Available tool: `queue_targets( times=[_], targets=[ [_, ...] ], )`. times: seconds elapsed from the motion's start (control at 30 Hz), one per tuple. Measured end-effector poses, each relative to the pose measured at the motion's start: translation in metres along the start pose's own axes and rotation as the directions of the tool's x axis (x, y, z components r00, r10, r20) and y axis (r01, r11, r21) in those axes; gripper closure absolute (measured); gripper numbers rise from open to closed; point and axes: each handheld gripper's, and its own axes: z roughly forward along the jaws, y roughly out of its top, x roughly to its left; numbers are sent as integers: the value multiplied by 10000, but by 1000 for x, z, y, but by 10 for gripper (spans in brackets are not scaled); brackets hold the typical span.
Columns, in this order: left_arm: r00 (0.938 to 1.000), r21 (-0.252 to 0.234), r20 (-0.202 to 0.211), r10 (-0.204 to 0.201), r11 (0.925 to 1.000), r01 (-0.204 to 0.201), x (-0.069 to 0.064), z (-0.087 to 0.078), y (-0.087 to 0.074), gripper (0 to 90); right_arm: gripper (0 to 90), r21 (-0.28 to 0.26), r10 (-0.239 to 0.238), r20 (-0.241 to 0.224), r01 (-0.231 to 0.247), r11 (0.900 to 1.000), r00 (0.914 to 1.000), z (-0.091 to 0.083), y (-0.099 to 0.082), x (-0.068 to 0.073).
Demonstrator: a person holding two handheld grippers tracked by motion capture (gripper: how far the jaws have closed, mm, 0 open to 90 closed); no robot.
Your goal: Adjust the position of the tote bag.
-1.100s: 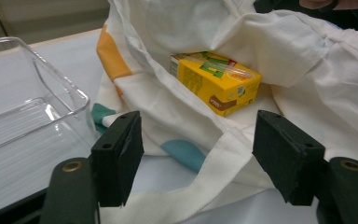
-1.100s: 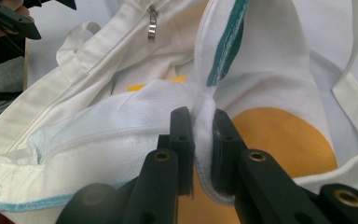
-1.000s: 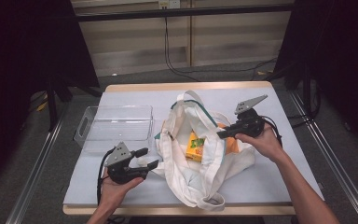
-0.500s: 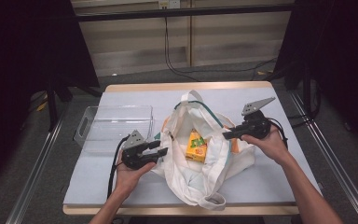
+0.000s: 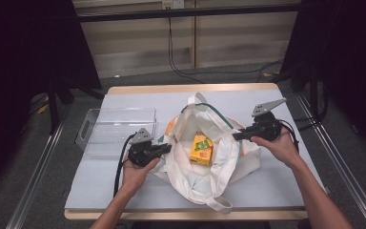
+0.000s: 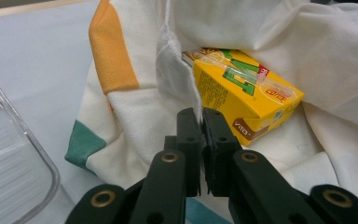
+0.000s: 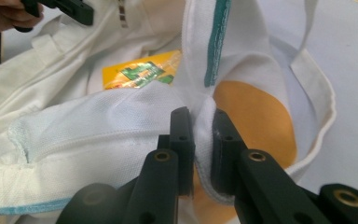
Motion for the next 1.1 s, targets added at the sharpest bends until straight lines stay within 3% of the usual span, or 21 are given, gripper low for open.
queue_targets(
  times=[0.1,0.27,0.33,0.37,0.67,0.73,0.93,1.1],
  targets=[
    [9999,45,-35,109,9999,-109,0,-2,1,873,816,137,34,186,-37,9999,9998,-2,-1,-3],
    [9996,-62,-59,-268,9996,268,7,-16,6,876,821,355,32,943,-66,9993,9955,-7,-6,-9],
    [9992,-51,-164,-354,9994,353,8,-19,7,877,822,381,40,926,-76,9992,9957,-8,-7,-10],
    [9989,-122,-130,-448,9989,446,9,-21,8,878,824,471,47,1197,-104,9988,9928,-10,-8,-13],
    [9989,-117,-305,-359,9993,355,12,-26,11,879,832,558,353,1698,-454,9974,9848,-19,-13,-25],
    [9985,61,-409,-373,9993,376,13,-26,10,880,835,804,299,1982,-467,9957,9797,-23,-15,-28],
    [9971,290,-649,-387,9988,407,16,-29,8,880,838,986,334,2317,-576,9935,9722,-28,-24,-34],
    [9989,246,-332,-319,9992,327,13,-25,8,879,838,858,293,2269,-500,9951,9735,-29,-25,-31]
  ],
)
